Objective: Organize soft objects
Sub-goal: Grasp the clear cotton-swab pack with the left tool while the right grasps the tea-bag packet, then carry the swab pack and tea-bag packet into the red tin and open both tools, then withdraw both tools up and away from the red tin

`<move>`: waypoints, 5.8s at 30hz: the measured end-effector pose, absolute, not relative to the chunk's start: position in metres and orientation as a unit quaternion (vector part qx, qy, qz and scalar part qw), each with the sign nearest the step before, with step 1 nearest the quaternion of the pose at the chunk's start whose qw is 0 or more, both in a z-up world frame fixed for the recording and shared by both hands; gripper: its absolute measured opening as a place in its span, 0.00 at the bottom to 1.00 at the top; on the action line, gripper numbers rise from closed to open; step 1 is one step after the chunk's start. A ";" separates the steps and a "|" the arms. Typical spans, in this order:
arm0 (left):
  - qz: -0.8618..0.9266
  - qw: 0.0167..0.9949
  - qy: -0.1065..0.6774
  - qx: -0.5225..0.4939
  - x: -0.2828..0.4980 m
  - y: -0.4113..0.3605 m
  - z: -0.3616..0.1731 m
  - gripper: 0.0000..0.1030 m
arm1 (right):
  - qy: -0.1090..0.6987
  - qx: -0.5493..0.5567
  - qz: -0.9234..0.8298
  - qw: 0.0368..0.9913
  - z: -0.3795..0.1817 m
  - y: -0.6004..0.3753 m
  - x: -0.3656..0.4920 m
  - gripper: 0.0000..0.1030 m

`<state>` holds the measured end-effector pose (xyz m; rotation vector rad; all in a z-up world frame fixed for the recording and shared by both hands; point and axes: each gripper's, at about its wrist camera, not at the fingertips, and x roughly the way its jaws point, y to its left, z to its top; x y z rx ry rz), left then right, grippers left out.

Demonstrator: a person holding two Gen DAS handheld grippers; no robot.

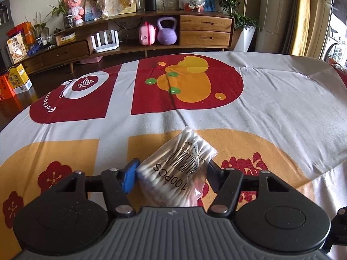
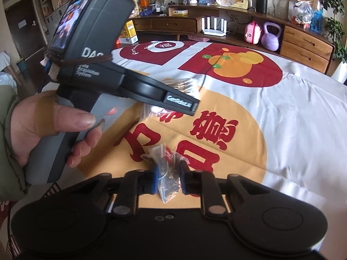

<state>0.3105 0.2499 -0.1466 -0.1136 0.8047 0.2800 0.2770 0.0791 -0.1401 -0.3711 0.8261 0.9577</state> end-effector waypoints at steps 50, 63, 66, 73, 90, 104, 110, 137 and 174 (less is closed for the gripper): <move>0.002 0.926 0.371 -0.068 0.202 0.003 0.015 0.60 | 0.325 -0.025 0.326 0.887 -0.005 -0.184 0.212 0.12; -0.040 0.922 0.381 -0.052 0.245 -0.080 0.004 0.60 | 0.322 0.002 0.266 0.909 -0.012 -0.267 0.238 0.12; -0.045 0.921 0.385 -0.044 0.259 -0.097 -0.003 0.60 | 0.324 0.004 0.252 0.912 -0.017 -0.283 0.246 0.12; -0.051 0.918 0.392 -0.030 0.294 -0.123 -0.019 0.60 | 0.336 0.012 0.230 0.913 -0.034 -0.311 0.264 0.12; -0.051 0.914 0.403 -0.010 0.382 -0.146 -0.055 0.60 | 0.370 0.018 0.237 0.898 -0.068 -0.313 0.307 0.12; -0.056 0.905 0.421 -0.011 0.406 -0.145 -0.094 0.60 | 0.391 -0.010 0.250 0.886 -0.096 -0.290 0.321 0.13; -0.054 0.902 0.429 -0.024 0.408 -0.138 -0.105 0.60 | 0.398 -0.014 0.245 0.884 -0.103 -0.287 0.324 0.13; -0.062 0.915 0.396 -0.040 0.356 -0.117 -0.060 0.73 | 0.381 -0.024 0.222 0.897 -0.078 -0.289 0.303 0.42; -0.053 0.946 0.313 -0.060 0.167 -0.061 -0.001 0.84 | 0.262 -0.048 0.228 0.937 -0.010 -0.282 0.190 0.85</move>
